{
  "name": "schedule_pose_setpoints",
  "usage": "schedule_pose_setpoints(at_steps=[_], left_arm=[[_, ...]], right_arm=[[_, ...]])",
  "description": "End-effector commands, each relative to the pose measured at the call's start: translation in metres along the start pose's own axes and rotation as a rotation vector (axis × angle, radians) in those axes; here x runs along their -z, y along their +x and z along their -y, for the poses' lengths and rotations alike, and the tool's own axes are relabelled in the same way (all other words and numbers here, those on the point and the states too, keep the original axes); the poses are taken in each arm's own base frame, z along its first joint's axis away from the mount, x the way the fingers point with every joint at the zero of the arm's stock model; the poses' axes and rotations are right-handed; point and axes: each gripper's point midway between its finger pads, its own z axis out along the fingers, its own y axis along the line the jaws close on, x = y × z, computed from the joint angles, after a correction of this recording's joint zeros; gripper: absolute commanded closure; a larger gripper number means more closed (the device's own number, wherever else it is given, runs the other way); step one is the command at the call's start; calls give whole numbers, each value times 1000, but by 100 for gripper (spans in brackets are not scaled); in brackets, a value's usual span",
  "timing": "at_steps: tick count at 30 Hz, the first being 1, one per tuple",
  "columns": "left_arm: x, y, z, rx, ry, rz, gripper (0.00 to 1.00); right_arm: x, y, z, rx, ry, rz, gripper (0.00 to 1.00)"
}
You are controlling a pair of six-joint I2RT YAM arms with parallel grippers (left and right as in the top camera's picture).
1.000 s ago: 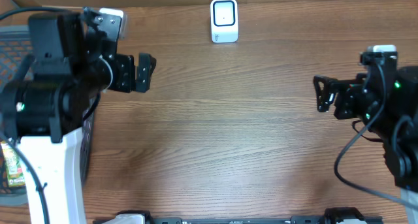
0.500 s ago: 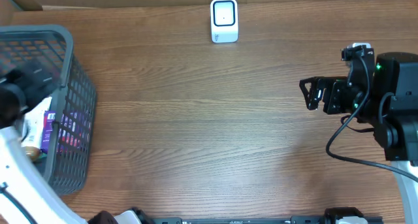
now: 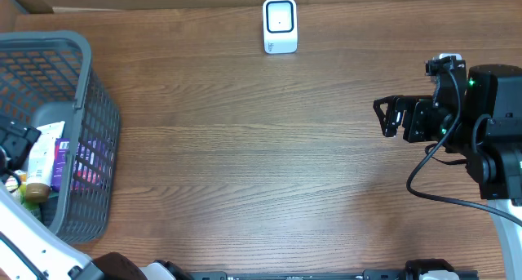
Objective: Scan the item barcode
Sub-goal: 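Move the left gripper over the basket and reach down inside, then grasp the purple snack pack in the basket with the left gripper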
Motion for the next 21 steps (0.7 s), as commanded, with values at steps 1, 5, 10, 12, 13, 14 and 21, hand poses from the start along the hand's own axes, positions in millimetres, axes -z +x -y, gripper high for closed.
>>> schedule_pose_setpoints(at_steps=[1,5,10,12,13,14,21], left_arm=[[-35,15,-11,46,-49,-64,3],[-69,33,-18,49,-67,-113,4],[-109,58,-26,61,-83,-165,6],[-130,70,-30,69,-86,-171,7],[-135,72,-31,69,-85,-168,7],[-142,74,-32,69,-83,-164,7],[-175,86,-25,91,-5,-130,7]], right_arm=[[5,-6,-6,7,-16,15,0],[5,-5,-6,6,-16,11,0],[5,-4,-6,5,-15,9,0],[5,-4,-6,5,-15,9,0],[5,-4,-6,5,-15,9,0],[5,-4,-6,5,-15,8,0],[3,-4,-5,3,-15,4,0]])
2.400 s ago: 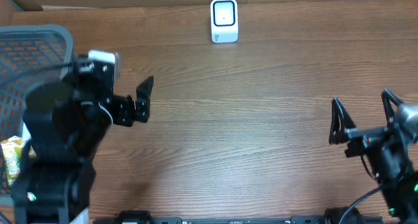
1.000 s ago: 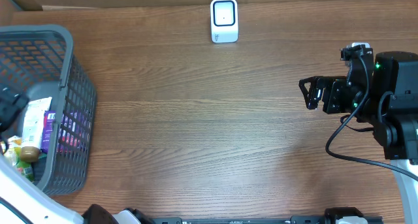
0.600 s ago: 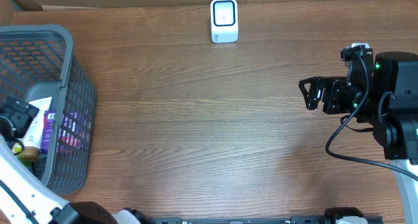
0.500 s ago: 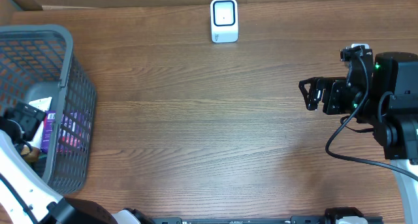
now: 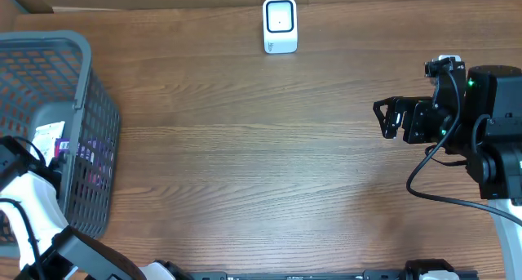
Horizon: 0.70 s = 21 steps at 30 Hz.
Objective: Scan the item barcode
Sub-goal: 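Grasp the purple snack pack in the basket with the left gripper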
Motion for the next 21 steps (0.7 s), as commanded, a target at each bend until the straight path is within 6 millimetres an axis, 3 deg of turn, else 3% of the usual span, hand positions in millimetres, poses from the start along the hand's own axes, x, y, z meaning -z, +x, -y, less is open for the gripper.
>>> schedule_pose_setpoints(at_steps=[1,6,8,10,11,12,17,21], left_arm=[[-15,11,2,29,38,-15,7],[-31,23,-3,56,38,-13,9],[-36,27,-5,58,36,-15,19],[-38,28,-6,58,33,-16,45],[-38,28,-6,57,34,-15,69],[-38,28,-6,57,34,-14,85],[-33,22,-4,58,38,-6,96],[-16,7,3,46,44,8,96]], right_arm=[[2,-7,-5,7,-16,16,0],[-2,-6,-8,3,-36,1,0],[-3,-6,-11,3,-55,-4,0],[-4,-6,-11,2,-58,-7,0],[-5,-5,-10,1,-57,-10,0],[-5,-5,-10,0,-57,-11,0],[-5,-5,-10,0,-57,-11,0],[-5,-5,-10,0,-57,-12,0]])
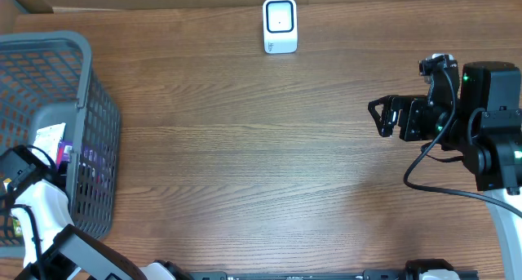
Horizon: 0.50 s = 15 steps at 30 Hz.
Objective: Scan the item barcode
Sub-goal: 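Grasp the purple snack pack in the basket with the left gripper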
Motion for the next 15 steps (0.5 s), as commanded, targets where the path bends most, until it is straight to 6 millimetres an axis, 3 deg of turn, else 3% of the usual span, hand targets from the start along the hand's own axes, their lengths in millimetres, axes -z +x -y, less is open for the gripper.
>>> schedule_pose_setpoints(at_steps=[1,7,11,15], left_arm=[[15,-14,1,-16,-40,16,96],[75,-53,29,-118,-1,78,96],[141,-85,55,-183,44,173,96],[207,-104,78,-222,93,282,96]], right_arm=[[5,-7,-6,11,-16,23,0],[5,-7,-6,11,-16,23,0],[5,-8,-6,12,-16,27,0],[5,-9,-7,14,-17,31,0]])
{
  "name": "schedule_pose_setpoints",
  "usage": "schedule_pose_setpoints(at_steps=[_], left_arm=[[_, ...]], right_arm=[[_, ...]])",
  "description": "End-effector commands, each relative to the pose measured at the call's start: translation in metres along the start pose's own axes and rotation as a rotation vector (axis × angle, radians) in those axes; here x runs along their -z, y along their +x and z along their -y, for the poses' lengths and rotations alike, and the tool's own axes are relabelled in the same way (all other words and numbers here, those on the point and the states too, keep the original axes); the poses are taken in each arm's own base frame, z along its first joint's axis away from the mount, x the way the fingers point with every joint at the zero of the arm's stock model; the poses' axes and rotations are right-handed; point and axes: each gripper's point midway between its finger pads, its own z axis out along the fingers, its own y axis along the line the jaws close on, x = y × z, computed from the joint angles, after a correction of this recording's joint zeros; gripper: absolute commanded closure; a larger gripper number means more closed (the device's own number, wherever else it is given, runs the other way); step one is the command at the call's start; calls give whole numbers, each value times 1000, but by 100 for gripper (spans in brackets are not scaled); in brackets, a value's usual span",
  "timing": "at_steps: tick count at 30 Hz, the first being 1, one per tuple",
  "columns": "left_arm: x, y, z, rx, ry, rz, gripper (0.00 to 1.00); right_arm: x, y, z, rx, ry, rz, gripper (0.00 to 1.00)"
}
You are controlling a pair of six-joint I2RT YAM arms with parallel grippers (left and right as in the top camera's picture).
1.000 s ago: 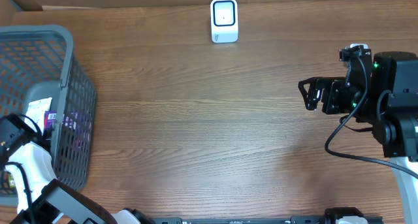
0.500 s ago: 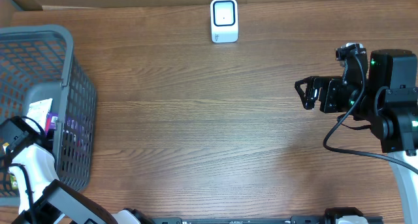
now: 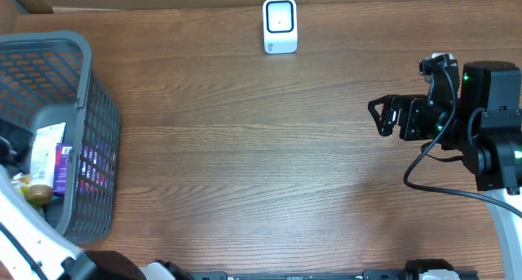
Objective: Scan the item barcode
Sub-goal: 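Grasp the purple snack pack in the basket with the left gripper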
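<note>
The white barcode scanner [image 3: 280, 24] stands at the table's far edge, near the middle. The grey mesh basket [image 3: 91, 108] at the far left holds a white packet [image 3: 45, 148], a purple pack [image 3: 62, 164] and a round yellowish item [image 3: 34, 191]. My left arm [image 3: 24, 235] reaches up from the lower left corner. Its black gripper end [image 3: 5, 143] sits at the frame's edge inside the basket, beside the white packet, and its fingers are hidden. My right gripper [image 3: 377, 117] hangs open and empty over the table's right side, pointing left.
The basket's tall walls enclose the items on all sides. A black cable [image 3: 424, 182] loops from the right arm above the table. The wooden tabletop [image 3: 245, 166] stretches between basket and right arm.
My left arm has shifted back toward the lower left, uncovering the white packet, purple pack and yellowish item in the basket. The right arm has not moved.
At first my left gripper was in the basket beside the white packet. Then the arm lay across the basket's near part, covering most items, and stayed there. The right arm moved slightly left, open throughout. Now the items show again in the basket.
</note>
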Motion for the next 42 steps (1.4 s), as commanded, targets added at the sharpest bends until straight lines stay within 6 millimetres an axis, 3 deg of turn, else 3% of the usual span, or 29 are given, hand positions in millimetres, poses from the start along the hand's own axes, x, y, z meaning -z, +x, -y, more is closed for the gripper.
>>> schedule_pose_setpoints(at_steps=[1,3,6,7,9,15,18,19,26,34,42], left_arm=[[71,-37,30,-98,66,163,96],[89,-39,38,-110,89,186,96],[85,-25,36,-112,68,123,58],[78,-19,33,-109,59,93,50],[60,-2,26,-103,35,14,38],[-1,45,5,-7,-28,-164,31],[-32,62,-3,33,-47,-200,16],[-41,67,-6,46,-51,-206,4],[-92,89,-17,68,-49,-193,0],[-119,129,-43,113,-128,-252,0],[-151,139,-53,115,-116,-167,3]], right_arm=[[5,-8,-6,12,-14,26,0],[5,-8,-6,12,-14,26,0],[5,-8,-6,12,-14,25,0],[5,-7,-6,12,-14,24,0],[5,-7,-6,11,-13,22,0],[5,-8,-6,13,-14,28,0],[5,-9,-6,14,-14,28,0],[5,-9,-6,14,-14,28,0],[5,-8,-6,12,-14,24,0],[5,-4,-5,7,-12,10,0],[5,-4,-5,7,-12,10,0]])
